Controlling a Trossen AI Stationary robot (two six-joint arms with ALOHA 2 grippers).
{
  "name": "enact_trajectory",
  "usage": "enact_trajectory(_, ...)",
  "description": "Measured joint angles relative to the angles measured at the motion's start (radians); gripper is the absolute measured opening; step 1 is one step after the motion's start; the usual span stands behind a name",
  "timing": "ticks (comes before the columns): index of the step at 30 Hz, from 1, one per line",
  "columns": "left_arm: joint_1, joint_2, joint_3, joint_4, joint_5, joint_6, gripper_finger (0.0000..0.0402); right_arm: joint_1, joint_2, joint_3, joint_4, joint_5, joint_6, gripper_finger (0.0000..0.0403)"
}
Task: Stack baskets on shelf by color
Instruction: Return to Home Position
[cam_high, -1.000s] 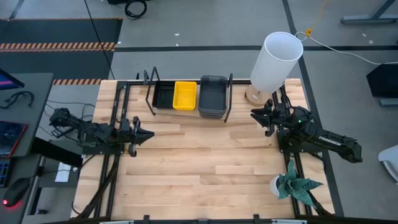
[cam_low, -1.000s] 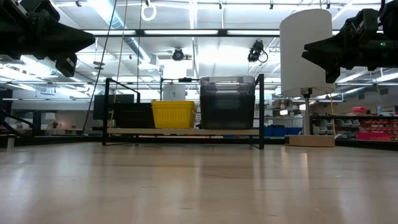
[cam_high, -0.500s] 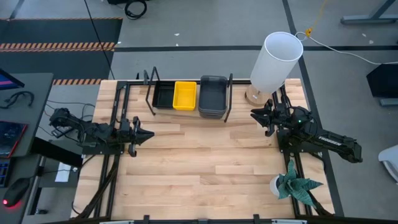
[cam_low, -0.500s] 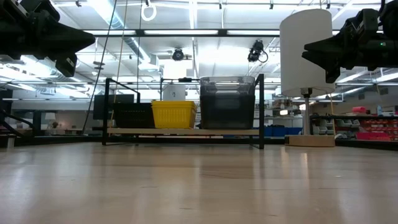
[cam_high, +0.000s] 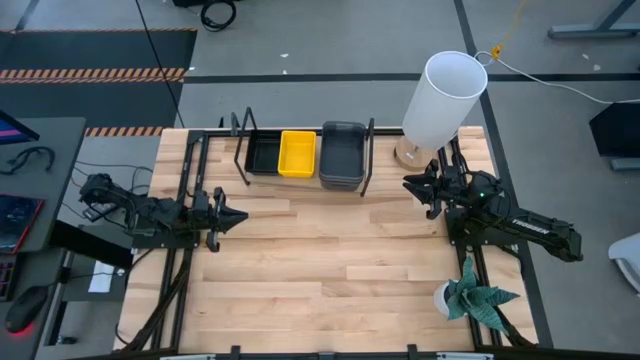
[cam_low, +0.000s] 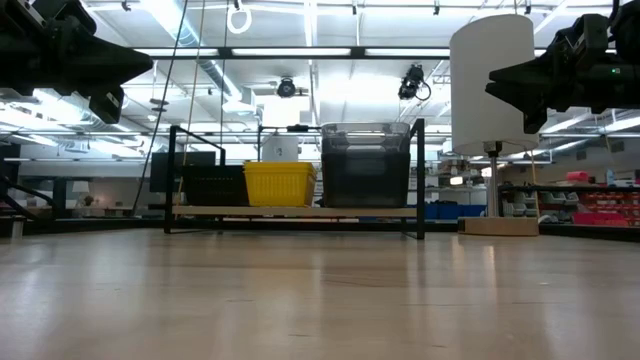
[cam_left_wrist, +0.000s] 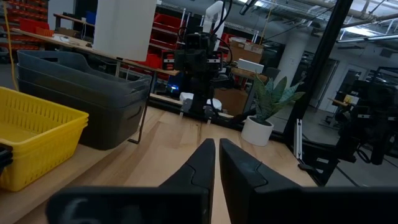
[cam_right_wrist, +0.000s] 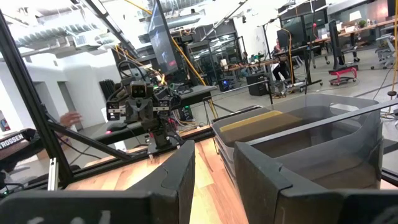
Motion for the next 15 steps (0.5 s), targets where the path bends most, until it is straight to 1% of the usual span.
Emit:
enact_trajectory(9,0.0,0.0,0.0,0.0,0.0,0.0,0.0038,0.0,0.0,0.0,0.0,0.0,0.0,0.0116)
enact_trajectory(15,0.0,0.0,0.0,0.0,0.0,0.0,0.0033,0.0,0.0,0.0,0.0,0.0,0.0,0.0116)
